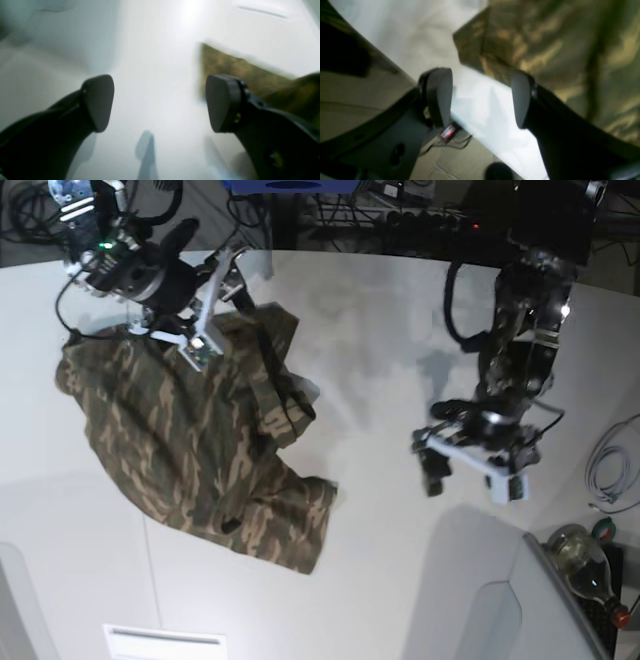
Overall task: Layout the t-shirt on the table in an organized manner, then fold the t-shirt properly
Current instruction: 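Grasp the shirt with both grippers near the right gripper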
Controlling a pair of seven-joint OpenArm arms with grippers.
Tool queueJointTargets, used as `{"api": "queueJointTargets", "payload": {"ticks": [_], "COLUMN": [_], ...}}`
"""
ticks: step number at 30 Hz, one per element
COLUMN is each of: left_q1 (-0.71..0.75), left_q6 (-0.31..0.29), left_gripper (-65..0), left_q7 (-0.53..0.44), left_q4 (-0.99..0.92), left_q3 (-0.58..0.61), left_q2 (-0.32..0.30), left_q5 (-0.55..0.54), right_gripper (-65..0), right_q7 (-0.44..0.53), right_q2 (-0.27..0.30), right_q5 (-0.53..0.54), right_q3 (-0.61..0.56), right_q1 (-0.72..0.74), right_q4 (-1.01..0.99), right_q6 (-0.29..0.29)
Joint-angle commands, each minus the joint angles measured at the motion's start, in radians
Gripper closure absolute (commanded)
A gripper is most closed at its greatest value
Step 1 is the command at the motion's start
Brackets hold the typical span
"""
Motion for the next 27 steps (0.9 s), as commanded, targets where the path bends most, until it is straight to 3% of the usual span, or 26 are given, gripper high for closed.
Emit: {"api": "queueJointTargets", "payload": {"ticks": [1, 3, 6, 8, 12, 15, 23, 27], "left_q1": [0.043, 0.142, 0.265, 0.323, 0.388, 0.4, 0.419, 0.419], "left_q6": [-0.027, -0.097, -0.26, -0.356, -0.473, -0.493, -0.493, -0.493], "left_gripper": [-54.8, -54.8, -54.8, -54.8, -54.8, -54.8, -54.8, -54.8], "left_q7": [-0.025, -0.027, -0.027, -0.027, -0.027, -0.021, -0.019, -0.019], "left_q4": [0.035, 0.053, 0.055, 0.047, 0.047, 0.053, 0.056, 0.064], "left_q3": [-0.051, -0.144, -0.309, -0.41, -0.563, -0.608, -0.609, -0.574], "left_q2": [-0.031, -0.063, -0.061, -0.035, 0.015, 0.029, 0.035, 0.043], "left_q5": [0.002, 0.002, 0.002, 0.008, 0.01, 0.01, 0.01, 0.01], "right_gripper": [-35.6, -35.7, -35.9, -35.9, -35.9, -36.0, -36.0, -34.4], "right_q7": [0.043, 0.078, 0.094, 0.095, 0.097, 0.097, 0.098, 0.173], "right_q2": [0.004, 0.002, 0.002, 0.002, -0.024, -0.033, -0.099, -0.093], "right_q5": [-0.031, -0.111, -0.134, -0.134, -0.135, -0.134, -0.138, -0.138], "right_q3": [-0.05, -0.139, -0.233, -0.277, -0.315, -0.322, -0.315, -0.314], "right_q1": [0.009, 0.02, 0.06, 0.089, 0.149, 0.182, 0.242, 0.241], "right_q4": [0.0, -0.025, -0.054, -0.076, -0.116, -0.142, -0.29, -0.309], "right_q6": [-0.029, -0.092, -0.192, -0.278, -0.436, -0.482, -0.491, -0.535]}}
